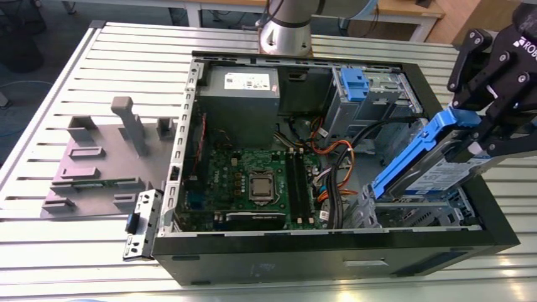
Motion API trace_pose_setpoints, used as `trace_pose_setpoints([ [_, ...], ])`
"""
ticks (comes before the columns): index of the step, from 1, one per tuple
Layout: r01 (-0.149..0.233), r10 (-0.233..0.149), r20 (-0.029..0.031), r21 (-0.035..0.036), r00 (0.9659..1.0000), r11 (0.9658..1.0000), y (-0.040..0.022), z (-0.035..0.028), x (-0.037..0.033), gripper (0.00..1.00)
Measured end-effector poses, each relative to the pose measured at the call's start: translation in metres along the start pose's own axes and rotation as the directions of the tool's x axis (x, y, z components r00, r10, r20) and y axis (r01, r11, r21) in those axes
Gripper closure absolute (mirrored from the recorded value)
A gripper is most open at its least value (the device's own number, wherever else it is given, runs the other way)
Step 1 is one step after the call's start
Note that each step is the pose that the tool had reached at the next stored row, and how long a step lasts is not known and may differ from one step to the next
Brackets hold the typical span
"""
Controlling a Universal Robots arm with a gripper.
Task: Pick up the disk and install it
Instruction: 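Pick up the disk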
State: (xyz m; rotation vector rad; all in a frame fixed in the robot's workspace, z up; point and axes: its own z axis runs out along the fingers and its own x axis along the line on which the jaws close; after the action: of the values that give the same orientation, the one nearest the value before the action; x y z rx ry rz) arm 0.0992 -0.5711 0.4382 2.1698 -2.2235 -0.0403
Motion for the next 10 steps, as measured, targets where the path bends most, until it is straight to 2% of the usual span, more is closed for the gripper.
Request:
trace_pose_setpoints([
  [10, -0.001, 0.001, 0.0000, 0.0000, 1.0000, 1.0000, -0.0002, 0.0051, 0.0001, 0.64],
])
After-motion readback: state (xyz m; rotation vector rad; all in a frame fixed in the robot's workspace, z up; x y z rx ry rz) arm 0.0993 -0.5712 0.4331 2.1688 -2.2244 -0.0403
